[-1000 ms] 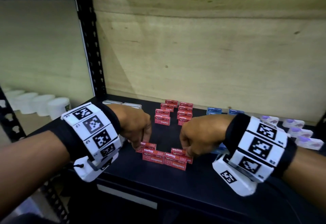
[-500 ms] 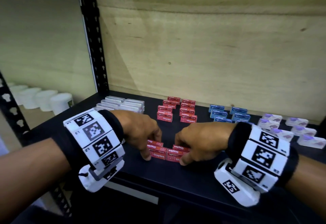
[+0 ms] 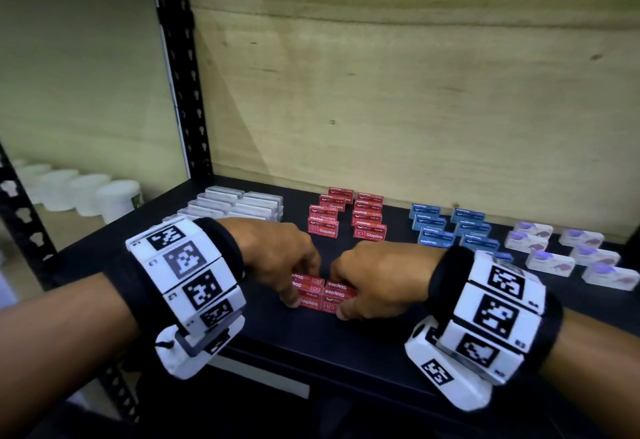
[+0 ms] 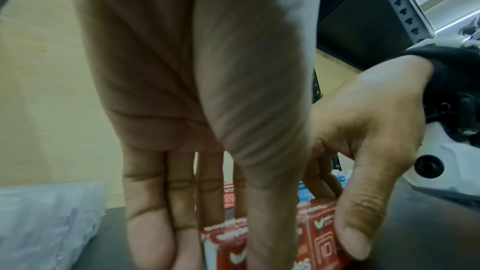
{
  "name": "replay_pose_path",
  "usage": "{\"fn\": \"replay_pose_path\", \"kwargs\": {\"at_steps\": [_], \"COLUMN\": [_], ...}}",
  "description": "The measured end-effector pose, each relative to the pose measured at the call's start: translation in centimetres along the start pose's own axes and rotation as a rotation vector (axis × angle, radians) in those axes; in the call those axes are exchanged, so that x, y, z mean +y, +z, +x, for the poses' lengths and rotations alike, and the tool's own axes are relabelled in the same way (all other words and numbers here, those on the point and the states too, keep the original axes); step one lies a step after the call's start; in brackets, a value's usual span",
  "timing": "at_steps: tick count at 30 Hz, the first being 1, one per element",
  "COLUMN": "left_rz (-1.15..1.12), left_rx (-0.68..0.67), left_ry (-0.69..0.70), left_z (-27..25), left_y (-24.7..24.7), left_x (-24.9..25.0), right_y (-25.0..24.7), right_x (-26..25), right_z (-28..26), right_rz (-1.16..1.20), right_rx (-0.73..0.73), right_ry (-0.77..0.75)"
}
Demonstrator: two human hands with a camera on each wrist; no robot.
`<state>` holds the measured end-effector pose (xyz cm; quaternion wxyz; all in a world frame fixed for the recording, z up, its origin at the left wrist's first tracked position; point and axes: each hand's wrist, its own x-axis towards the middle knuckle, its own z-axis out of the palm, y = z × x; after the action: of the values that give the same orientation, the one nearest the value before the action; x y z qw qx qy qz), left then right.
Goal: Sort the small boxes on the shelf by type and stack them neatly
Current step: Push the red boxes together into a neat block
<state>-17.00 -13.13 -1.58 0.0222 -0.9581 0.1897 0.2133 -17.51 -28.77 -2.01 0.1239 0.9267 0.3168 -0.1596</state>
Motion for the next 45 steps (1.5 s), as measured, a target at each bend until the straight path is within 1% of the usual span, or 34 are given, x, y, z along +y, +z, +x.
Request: {"fn": "replay_pose_path", "kwargs": {"at_steps": [8,12,15,18,21,24,29,33,35,37,41,43,45], "left_rz": [-0.027,-0.07,-0.05,-0.057,0.003,0.082,0.116,0.154,0.157,0.143,0.167,0.185,0.195], "left_rx": [-0.03,-0.05,-0.009,0.073,0.178,0.21,0.169,0.112,0.094,0.078,0.053,0.067,0.087], "left_ry": [-0.004,-0.013,-0.038,-0.036,-0.05,-0.066,-0.105,-0.103,-0.098,-0.102,-0.109,-0.103,-0.093], "left_z": [-0.1,-0.3,-0.1,0.9,2.6,4.6,7.4,8.8,9.2,9.5,10.1,10.1,9.7], "left_y": [-0.2,-1.7,-3.5,-4.9,-5.9,-6.5,-7.0,-7.1,-7.2,-7.3,-7.3,-7.2,-7.2], "left_x": [-0.4,-1.1,-1.9,-2.9,-3.4,-3.5,-3.5,-3.3,-3.1,-2.8,-2.1,-1.9,-1.6], "right_y": [-0.2,-1.3,-2.7,-3.9,-4.7,-5.1,-5.3,-5.0,-4.8,-4.7,-4.9,-4.8,-4.8], "right_x": [-0.3,0.7,2.1,3.8,5.8,7.8,9.7,9.8,9.7,9.7,9.8,9.5,9.1], "right_z": [0.4,0.0,-0.2,0.5,2.1,4.0,6.1,7.3,7.8,8.2,8.5,8.2,7.6], "right_rz": [0.014,0.071,0.104,0.106,0.058,-0.003,-0.071,-0.132,-0.171,-0.173,-0.085,-0.097,-0.122], "right_rx": [-0.022,-0.062,-0.054,0.012,0.073,0.085,0.01,-0.119,-0.157,-0.139,-0.076,-0.066,-0.086], "right_ry": [-0.019,-0.046,-0.025,0.011,0.064,0.128,0.199,0.179,0.16,0.154,0.177,0.167,0.145]}}
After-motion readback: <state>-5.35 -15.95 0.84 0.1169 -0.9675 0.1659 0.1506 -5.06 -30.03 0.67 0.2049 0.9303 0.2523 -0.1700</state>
